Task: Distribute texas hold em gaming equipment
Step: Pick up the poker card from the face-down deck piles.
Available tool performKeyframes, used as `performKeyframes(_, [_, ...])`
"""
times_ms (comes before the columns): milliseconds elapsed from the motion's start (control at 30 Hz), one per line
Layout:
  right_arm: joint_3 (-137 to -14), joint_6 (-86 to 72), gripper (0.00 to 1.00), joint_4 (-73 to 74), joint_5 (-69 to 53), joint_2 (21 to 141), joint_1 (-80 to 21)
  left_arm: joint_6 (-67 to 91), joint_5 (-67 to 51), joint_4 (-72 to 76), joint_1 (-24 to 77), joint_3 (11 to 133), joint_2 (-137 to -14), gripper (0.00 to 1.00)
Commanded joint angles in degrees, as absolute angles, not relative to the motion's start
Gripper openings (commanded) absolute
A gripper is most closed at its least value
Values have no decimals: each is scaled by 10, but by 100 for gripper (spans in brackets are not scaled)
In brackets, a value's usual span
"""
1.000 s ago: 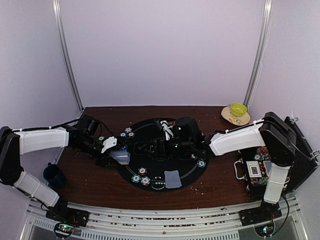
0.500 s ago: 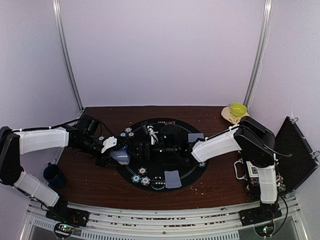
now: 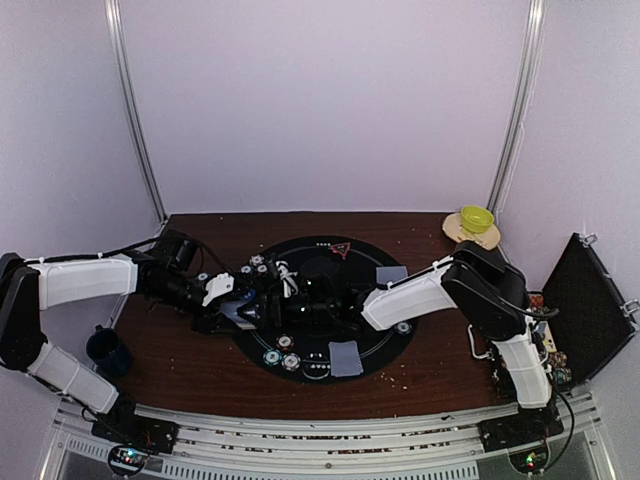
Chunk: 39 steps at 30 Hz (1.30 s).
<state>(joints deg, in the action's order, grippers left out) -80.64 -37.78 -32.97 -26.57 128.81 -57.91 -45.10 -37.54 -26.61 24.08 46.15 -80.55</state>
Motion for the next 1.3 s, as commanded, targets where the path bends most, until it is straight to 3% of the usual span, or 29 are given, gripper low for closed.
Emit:
performKeyframes(0, [-823, -369, 82, -312, -245, 1299, -583, -456, -389, -251, 242, 457, -794, 47])
performKeyframes(300, [-794, -378, 58, -315, -246, 1280, -575, -455, -389, -250, 242, 457, -794, 47])
performKeyframes(733, [-753, -374, 51, -303, -229, 1230, -563, -457, -389, -251, 242, 457, -795, 47])
performKeyframes(900, [-736, -379, 43, -312, -235, 1212, -564, -457, -389, -250, 242, 457, -797, 47])
performKeyframes(1267, [-710, -428, 14, -389, -299, 1201, -564, -458, -387, -250, 242, 458, -802, 47])
